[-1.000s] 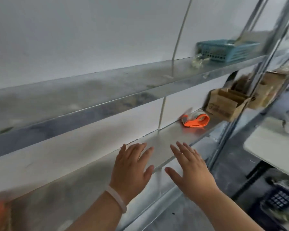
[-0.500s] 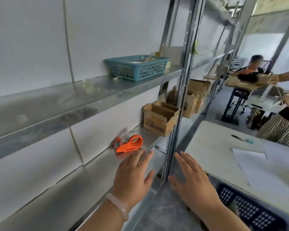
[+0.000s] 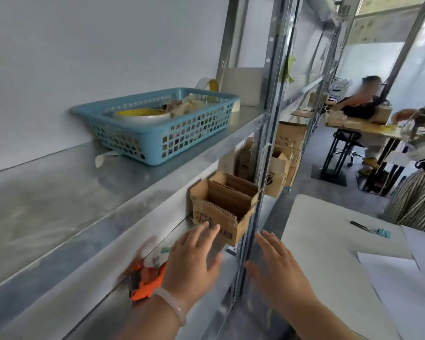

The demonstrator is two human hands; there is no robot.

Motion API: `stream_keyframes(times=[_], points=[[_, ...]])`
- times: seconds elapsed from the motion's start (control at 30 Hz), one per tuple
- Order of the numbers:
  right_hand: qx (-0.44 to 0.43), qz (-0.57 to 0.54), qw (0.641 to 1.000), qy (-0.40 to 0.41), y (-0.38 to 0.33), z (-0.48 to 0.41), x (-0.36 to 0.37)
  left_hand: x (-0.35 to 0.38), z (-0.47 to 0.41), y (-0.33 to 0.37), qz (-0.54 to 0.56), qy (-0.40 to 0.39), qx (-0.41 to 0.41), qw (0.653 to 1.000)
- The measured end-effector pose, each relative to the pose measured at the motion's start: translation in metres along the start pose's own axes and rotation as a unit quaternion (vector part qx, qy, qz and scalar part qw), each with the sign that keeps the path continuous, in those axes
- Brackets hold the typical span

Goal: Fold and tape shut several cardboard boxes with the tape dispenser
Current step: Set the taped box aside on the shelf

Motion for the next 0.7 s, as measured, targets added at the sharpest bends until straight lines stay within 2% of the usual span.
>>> stream_keyframes(times=[0.17,0.27,0.4,0.63,0.7], points=[[0.025,-0.077,0.996,-0.038,0.021,-0.060,0.017,0.036,-0.041,-0.010,0.007,-0.028,-0.031,0.999],[0.072,-0.145,0.986,-0.048,0.038,-0.095,0.022,0.058,-0.058,-0.018,0.004,-0.043,-0.056,0.998],[0.114,-0.281,0.951,-0.058,0.062,-0.136,0.034,0.073,-0.077,-0.023,0.007,-0.036,-0.108,0.993],[0.171,-0.373,0.903,-0.127,0.086,-0.168,0.066,0.080,-0.093,-0.031,0.024,-0.003,-0.216,0.976],[0.168,-0.405,0.890,-0.126,0.093,-0.172,0.068,0.081,-0.092,-0.029,0.029,0.003,-0.236,0.971]])
Point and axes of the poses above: each hand's wrist, its own z-axis away from the middle knuckle, its own x-axis out of the palm, y = z × x, the point moved 10 cm from there along -z, towards the middle knuckle, and after that the axes turned 7 degrees about -x, right-handed, at the moved point
